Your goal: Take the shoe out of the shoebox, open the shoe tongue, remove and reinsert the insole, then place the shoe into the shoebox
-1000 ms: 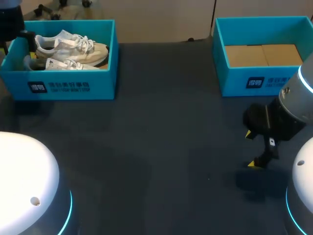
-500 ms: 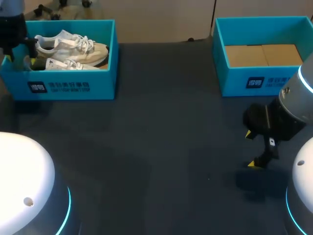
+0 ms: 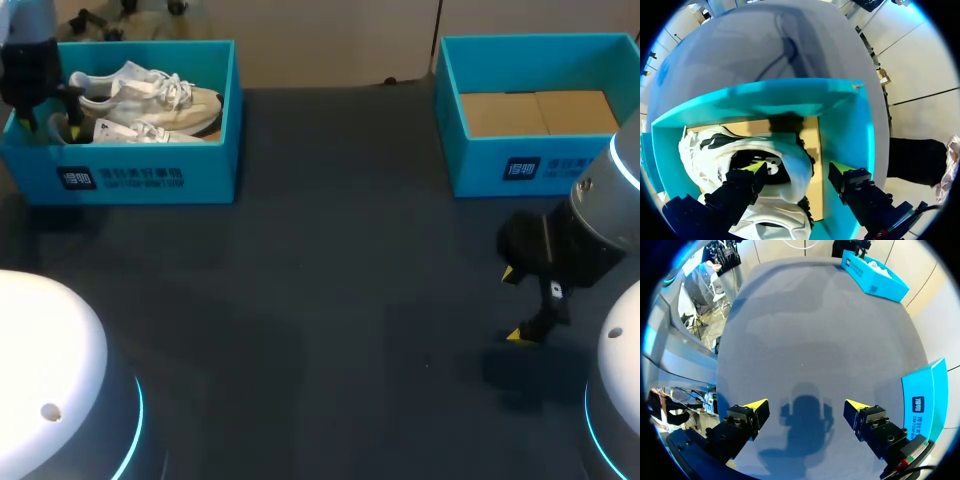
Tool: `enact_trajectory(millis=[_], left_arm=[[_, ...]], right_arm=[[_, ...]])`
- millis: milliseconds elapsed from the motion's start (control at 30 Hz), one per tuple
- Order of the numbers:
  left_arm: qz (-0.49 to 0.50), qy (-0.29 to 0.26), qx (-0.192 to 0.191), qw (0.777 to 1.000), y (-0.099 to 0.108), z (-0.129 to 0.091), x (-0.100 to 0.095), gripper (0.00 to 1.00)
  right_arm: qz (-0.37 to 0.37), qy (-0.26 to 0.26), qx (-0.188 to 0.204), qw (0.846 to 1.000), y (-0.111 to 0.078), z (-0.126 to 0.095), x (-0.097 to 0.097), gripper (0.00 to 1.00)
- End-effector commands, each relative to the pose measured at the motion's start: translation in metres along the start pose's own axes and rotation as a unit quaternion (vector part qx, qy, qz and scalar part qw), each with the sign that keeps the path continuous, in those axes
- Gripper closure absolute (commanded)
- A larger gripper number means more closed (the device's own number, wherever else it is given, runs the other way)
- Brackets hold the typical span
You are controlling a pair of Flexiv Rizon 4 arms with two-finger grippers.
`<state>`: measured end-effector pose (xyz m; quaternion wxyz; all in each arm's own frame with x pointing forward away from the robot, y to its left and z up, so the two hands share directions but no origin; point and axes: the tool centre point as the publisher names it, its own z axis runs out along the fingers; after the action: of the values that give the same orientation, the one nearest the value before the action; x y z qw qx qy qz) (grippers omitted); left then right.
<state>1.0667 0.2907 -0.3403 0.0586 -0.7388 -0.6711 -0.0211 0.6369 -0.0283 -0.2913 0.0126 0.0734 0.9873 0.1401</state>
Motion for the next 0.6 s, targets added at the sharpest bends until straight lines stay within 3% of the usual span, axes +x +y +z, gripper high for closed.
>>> enact_trajectory(millis=[33, 600], left_arm=[[0.000, 0.001, 0.000, 1.000, 0.002, 0.007, -0.001, 0.20], [-0.008, -0.001, 0.003, 1.000, 0.009, 0.034, -0.002, 0.33]], right_arm=[[0.000, -0.001, 0.001, 1.000, 0.000, 0.002, 0.001, 0.00], [0.000, -0.001, 0.001, 1.000, 0.000, 0.002, 0.001, 0.00]])
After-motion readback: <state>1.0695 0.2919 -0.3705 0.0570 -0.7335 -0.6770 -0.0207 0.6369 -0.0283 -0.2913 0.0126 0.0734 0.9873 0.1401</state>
